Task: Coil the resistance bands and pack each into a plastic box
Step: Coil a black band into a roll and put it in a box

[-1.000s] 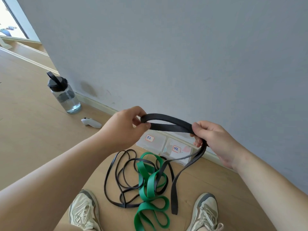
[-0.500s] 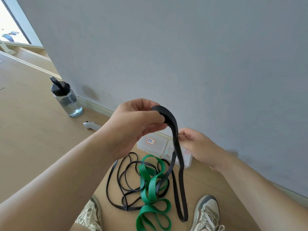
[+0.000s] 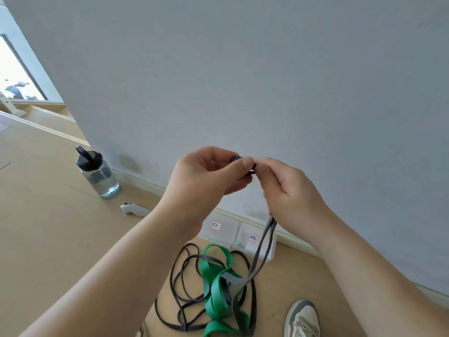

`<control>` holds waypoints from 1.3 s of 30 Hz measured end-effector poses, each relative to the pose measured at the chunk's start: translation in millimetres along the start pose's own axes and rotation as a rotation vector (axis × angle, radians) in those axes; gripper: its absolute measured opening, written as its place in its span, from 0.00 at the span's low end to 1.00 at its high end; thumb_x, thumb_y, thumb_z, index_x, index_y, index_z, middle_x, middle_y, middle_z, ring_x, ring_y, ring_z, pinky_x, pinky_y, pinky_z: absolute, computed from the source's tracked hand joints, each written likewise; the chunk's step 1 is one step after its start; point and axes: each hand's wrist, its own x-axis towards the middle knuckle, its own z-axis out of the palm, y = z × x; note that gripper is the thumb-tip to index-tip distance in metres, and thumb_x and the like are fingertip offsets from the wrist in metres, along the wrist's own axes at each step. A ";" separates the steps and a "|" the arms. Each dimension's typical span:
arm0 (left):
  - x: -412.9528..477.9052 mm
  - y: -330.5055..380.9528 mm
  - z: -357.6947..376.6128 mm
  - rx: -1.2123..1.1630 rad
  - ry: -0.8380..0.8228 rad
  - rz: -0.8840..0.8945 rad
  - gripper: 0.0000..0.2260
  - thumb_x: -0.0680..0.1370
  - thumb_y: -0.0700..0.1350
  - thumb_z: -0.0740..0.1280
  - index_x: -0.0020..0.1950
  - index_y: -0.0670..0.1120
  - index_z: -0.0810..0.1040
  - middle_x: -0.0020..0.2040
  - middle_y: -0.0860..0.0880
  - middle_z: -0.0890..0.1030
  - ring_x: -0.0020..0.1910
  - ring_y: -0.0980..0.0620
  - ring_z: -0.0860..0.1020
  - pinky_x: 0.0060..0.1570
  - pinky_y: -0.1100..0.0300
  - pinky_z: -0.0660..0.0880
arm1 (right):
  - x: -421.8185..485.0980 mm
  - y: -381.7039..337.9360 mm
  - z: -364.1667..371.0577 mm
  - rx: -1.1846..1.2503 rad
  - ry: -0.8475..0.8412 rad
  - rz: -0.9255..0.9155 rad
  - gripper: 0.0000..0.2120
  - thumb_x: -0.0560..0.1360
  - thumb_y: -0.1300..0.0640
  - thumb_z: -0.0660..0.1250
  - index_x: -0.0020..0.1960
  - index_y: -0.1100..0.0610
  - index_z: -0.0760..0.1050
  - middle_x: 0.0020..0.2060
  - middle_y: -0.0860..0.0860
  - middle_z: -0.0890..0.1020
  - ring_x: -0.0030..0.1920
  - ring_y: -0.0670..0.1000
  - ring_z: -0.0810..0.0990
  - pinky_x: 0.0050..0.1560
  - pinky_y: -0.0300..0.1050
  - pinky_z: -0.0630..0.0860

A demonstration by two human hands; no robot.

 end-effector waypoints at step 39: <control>36.2 -101.0 -31.7 0.701 -0.035 0.536 0.04 0.77 0.40 0.76 0.50 0.47 0.89 0.41 0.52 0.84 0.39 0.51 0.83 0.42 0.53 0.79 | 10.1 67.0 39.7 0.456 0.143 0.376 0.04 0.77 0.60 0.75 0.45 0.61 0.83 0.34 0.59 0.86 0.33 0.54 0.84 0.39 0.53 0.84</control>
